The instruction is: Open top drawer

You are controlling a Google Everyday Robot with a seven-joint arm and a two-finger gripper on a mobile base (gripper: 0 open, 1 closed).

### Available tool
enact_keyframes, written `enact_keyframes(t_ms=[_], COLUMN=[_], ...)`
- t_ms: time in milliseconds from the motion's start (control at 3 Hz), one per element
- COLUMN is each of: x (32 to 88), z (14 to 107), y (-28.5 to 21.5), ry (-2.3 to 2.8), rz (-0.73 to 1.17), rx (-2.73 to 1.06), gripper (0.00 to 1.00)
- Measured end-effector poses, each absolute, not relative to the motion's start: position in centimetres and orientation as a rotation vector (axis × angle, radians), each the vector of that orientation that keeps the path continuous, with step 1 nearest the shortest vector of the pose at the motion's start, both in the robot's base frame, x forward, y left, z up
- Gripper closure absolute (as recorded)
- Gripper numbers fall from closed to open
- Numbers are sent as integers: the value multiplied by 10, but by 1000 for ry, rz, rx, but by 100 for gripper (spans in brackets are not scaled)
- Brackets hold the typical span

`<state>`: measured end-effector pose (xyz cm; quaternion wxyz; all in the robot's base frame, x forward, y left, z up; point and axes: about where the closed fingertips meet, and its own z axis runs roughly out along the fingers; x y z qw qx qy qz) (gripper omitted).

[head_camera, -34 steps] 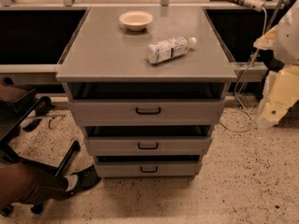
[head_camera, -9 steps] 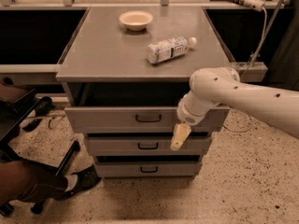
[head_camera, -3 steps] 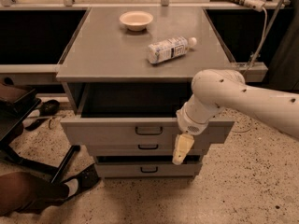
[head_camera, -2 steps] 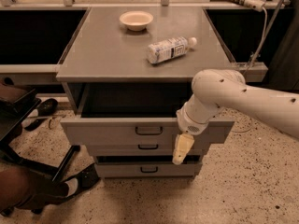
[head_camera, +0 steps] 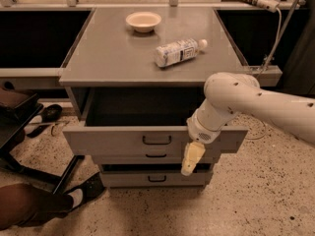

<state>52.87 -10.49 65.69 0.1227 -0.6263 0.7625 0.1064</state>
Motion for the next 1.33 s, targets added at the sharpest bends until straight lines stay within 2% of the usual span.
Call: enact_keyframes(t_ms=[333,667,1000,1333], x=[485,479,435,435], z=[674,675,697,697], y=[-98,-97,-92,-92], ry=[2289,2299,2350,2350], rz=[330,329,272,272], rx=[-1806,-1811,-1833,-1833], gripper=[0,0,0,0])
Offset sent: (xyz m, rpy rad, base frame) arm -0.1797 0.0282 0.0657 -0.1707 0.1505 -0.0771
